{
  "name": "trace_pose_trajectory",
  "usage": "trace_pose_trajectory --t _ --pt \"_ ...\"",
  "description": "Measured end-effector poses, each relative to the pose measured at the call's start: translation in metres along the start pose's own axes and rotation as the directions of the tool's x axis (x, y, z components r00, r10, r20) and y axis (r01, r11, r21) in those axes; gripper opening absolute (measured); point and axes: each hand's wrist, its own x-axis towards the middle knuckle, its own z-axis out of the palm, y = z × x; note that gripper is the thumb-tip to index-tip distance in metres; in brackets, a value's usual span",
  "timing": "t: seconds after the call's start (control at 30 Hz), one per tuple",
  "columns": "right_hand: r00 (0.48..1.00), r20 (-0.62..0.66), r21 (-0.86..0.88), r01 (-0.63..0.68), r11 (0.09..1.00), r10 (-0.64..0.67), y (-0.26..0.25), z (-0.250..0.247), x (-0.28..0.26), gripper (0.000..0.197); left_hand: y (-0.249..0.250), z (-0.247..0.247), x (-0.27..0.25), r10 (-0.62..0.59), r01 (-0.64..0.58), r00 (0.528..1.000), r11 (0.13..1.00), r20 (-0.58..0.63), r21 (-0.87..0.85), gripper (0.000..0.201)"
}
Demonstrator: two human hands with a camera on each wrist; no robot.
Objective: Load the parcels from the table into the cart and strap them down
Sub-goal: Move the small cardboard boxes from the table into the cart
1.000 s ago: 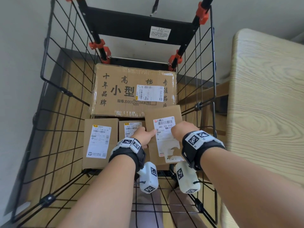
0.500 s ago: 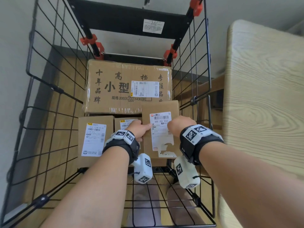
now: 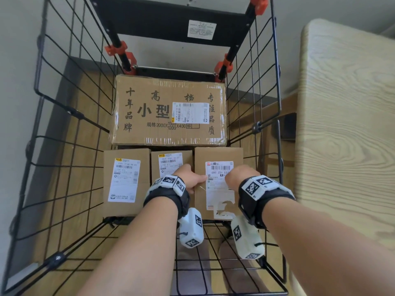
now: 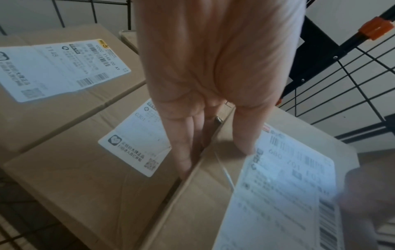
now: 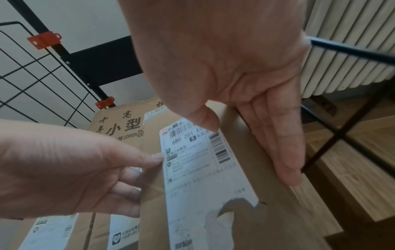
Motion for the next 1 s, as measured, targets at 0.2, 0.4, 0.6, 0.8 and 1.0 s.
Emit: trace_pose_trajectory --t 0.2,0.4,0.6,0.8,1.0 --pt "0.999 -0.04 0.133 0.031 0.991 -0.026 -0.005 0.006 0.004 0.052 0.001 0.004 -0.004 -0.009 0.014 0.999 0.996 -0.052 0.09 0.035" --pt "0.998 -0.005 0.049 0.067 0.997 -0.067 -0.02 0.014 -0.003 0.036 -0.005 0.011 0.001 -0.029 0.027 0.995 0.999 -0.1 -0.018 0.045" --pt "0.991 0.058 0.251 0.106 0.962 -0.124 -0.024 0.028 0.013 0.036 -0.008 -0.004 0.005 0.02 0.032 0.965 0.98 -0.26 0.195 0.028" --pt "0.986 0.025 0.368 0.143 0.919 -0.163 -0.019 0.033 0.033 0.045 -0.025 -0.033 0.01 0.034 0.059 0.887 0.981 -0.461 0.186 0.035" --pt "0.993 0.082 0.379 0.05 0.924 -0.087 -0.022 0.034 0.046 0.037 -0.04 -0.05 0.014 -0.07 0.089 0.717 0.996 -0.694 -0.008 0.052"
